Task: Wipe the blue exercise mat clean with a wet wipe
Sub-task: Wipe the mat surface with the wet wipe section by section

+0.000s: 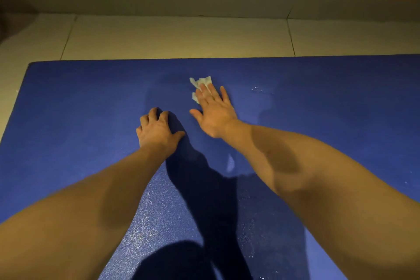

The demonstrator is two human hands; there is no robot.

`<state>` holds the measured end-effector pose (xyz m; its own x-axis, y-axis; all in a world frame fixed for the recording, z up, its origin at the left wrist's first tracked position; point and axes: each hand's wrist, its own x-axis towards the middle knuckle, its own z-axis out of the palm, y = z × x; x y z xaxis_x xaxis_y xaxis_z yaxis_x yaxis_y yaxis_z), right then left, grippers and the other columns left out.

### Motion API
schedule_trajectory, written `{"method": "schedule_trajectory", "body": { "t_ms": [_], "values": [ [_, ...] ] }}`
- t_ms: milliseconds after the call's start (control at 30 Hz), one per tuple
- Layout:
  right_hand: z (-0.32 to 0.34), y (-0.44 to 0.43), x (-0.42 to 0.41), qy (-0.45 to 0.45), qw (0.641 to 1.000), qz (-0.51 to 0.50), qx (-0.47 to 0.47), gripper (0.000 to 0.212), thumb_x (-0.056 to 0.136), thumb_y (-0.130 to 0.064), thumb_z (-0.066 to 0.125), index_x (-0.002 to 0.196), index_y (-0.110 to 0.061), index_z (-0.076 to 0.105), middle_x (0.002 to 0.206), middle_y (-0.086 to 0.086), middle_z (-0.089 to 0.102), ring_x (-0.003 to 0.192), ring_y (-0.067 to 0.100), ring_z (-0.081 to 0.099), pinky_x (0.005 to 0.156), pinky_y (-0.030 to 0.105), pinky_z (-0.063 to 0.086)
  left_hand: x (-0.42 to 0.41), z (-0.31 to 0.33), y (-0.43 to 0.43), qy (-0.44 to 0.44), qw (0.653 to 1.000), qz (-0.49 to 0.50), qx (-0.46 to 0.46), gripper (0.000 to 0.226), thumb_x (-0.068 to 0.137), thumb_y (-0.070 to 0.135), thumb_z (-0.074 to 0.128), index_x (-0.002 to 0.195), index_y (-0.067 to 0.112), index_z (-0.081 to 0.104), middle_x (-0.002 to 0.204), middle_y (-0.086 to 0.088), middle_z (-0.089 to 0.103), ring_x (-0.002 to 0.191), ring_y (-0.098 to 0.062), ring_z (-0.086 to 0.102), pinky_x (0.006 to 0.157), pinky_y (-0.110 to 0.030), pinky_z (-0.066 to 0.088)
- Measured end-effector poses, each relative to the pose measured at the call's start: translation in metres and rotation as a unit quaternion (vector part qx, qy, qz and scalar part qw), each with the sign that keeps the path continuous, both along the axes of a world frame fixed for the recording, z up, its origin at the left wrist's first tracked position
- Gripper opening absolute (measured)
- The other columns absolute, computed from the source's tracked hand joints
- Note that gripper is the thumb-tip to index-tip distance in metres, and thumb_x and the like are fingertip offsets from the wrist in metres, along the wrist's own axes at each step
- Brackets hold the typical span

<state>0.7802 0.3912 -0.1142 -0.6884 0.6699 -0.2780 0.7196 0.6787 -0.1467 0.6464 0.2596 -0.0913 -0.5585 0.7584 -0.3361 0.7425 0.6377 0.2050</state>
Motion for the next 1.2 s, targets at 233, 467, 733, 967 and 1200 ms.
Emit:
{"method": "schedule_trajectory", "body": {
  "t_ms": [233, 467, 733, 967, 1200],
  "values": [
    [-0.008, 0.025, 0.041, -0.064, 0.964, -0.258, 0.023, 0.083, 0.102, -0.065, 0.013, 0.163, -0.012, -0.007, 0.170, 0.009, -0.014, 0.155, 0.037, -0.016, 0.125, 0.054, -0.010, 0.003, 0.004, -0.004, 0.004, 1.000, -0.007, -0.004, 0.076, 0.089, 0.055, 0.065, 0.152, 0.024, 0.035, 0.160, -0.004, 0.022, 0.144, -0.033, 0.021, 0.114, -0.052, 0.026],
    [-0.007, -0.030, 0.005, -0.021, 0.996, -0.089, 0.018, 0.085, 0.102, -0.065, 0.019, 0.162, -0.009, -0.005, 0.169, 0.013, -0.017, 0.154, 0.035, -0.022, 0.125, 0.053, -0.009, 0.007, 0.006, -0.007, 0.003, 1.000, -0.012, -0.006, 0.076, 0.089, 0.055, 0.064, 0.152, 0.022, 0.036, 0.159, -0.005, 0.024, 0.143, -0.032, 0.022, 0.115, -0.051, 0.027],
    [-0.011, 0.013, 0.074, -0.027, 0.985, -0.159, 0.053, 0.077, 0.104, -0.059, 0.016, 0.163, -0.014, -0.003, 0.171, 0.002, -0.012, 0.157, 0.024, -0.014, 0.127, 0.049, -0.005, 0.008, 0.012, -0.011, 0.002, 1.000, -0.011, -0.025, 0.076, 0.090, 0.054, 0.065, 0.152, 0.022, 0.035, 0.159, -0.004, 0.024, 0.144, -0.033, 0.022, 0.116, -0.051, 0.027],
    [-0.004, -0.028, 0.029, -0.027, 0.964, -0.266, 0.007, 0.086, 0.103, -0.063, 0.020, 0.162, -0.005, -0.001, 0.169, 0.017, -0.010, 0.152, 0.045, -0.019, 0.124, 0.056, -0.009, 0.009, 0.011, -0.019, -0.003, 1.000, -0.018, -0.019, 0.074, 0.089, 0.052, 0.067, 0.150, 0.023, 0.039, 0.157, -0.003, 0.028, 0.142, -0.032, 0.025, 0.114, -0.051, 0.029],
    [-0.002, -0.066, 0.024, -0.015, 1.000, 0.019, 0.003, 0.077, 0.105, -0.060, 0.021, 0.164, -0.017, -0.003, 0.170, 0.005, -0.017, 0.154, 0.029, -0.022, 0.125, 0.052, -0.009, 0.010, 0.011, -0.027, 0.003, 1.000, -0.020, -0.021, 0.073, 0.089, 0.050, 0.067, 0.150, 0.023, 0.039, 0.158, -0.004, 0.027, 0.141, -0.032, 0.025, 0.113, -0.050, 0.029]
  ]
}}
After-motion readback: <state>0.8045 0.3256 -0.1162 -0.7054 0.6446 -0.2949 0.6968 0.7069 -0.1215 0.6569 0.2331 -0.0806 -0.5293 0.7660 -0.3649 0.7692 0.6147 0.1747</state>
